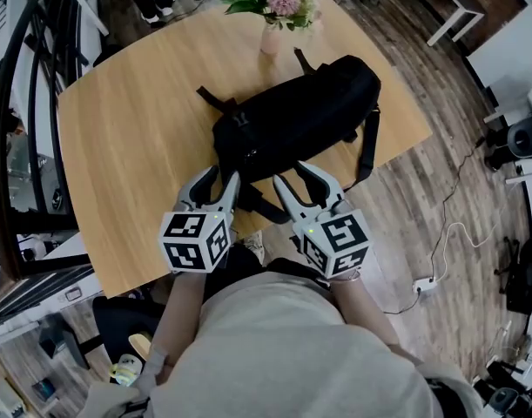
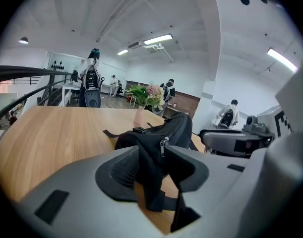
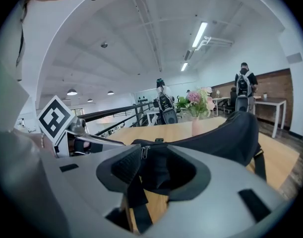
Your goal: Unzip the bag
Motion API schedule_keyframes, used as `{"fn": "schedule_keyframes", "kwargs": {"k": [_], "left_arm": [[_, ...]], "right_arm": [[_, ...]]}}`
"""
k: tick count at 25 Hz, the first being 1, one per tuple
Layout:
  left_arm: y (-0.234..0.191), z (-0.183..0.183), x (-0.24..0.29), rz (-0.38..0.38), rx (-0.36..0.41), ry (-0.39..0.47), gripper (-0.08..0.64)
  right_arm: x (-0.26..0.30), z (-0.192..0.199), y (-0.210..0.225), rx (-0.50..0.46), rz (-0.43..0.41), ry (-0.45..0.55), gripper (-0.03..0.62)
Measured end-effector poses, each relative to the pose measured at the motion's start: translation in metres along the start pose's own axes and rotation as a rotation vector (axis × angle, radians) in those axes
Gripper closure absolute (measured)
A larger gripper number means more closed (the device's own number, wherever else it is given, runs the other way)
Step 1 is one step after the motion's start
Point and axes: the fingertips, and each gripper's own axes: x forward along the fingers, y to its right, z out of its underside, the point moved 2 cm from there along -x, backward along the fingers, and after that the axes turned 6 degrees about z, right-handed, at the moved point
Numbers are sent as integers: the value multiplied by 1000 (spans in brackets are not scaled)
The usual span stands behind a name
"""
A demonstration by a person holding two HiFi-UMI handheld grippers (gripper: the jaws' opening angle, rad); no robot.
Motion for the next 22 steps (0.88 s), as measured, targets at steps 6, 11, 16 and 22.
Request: {"fn": "schedule_keyframes", "kwargs": {"k": [6,11,16,22], "left_arm": [[-13,10,13,45,-26,-54,371],[-16,18,20,97,-56,-87,370],[-12,25,27,128,-32,-124,370],[-11,27,31,148,-43,-123,374]], "right_arm": [[14,-6,5,-21,42,1,431],[21,-5,0,-64,53,-13,431],[25,-5,-7,-151,50,-32,431],[27,-6,-17,-312,46,-47,431]]}}
